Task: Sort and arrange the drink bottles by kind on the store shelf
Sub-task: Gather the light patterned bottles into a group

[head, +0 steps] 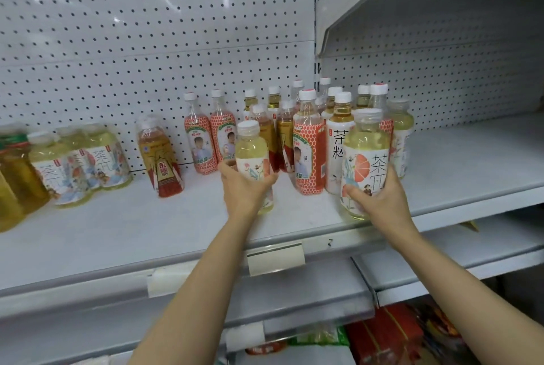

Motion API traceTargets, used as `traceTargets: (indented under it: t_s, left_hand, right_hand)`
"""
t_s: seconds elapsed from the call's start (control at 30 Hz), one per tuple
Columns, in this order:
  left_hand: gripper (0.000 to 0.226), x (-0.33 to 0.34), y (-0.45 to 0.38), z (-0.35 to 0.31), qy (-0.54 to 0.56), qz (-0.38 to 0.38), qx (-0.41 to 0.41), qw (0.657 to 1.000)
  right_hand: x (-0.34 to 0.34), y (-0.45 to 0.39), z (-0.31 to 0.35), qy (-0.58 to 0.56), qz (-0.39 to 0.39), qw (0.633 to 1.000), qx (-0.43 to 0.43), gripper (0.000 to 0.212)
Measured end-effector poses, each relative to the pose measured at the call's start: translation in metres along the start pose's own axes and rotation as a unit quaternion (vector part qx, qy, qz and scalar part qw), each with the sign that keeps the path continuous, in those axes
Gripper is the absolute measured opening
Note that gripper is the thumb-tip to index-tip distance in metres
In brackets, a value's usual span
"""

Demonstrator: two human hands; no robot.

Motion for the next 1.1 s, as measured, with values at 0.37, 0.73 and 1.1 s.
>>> traceTargets:
  t_s: [0.37,0.73,1.1]
  left_hand:
    - [0.038,-0.069,-0.004,0.018,0.413,0.164,-0.161,0.881]
    - [0.064,-0.227,-0.008,0.054,0.338,0.188,-0.133,0.912]
    - [0.060,-0.335,-0.036,0.102,0.310,0.121,-0.139,0.933]
  right_hand:
    - [0.074,0.033,0.047,-0.031,0.067,0.997,-0.030,0.065]
    - [0.211,0.102,0.113,-0.092,0.105,0.990,-0.009,0.065]
    - [0.318,0.142,0.150,-0.093,0.132,0.987,-0.002,0.066]
Point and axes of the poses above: each hand's wrist, its own y-axis away from the middle knuckle, its own x-axis out of the palm, z = x × y, the point moved 2 cm from there along -y, towards the middle knuckle, and after that the axes turned 5 degrees about -x, right-handed, at the moved point
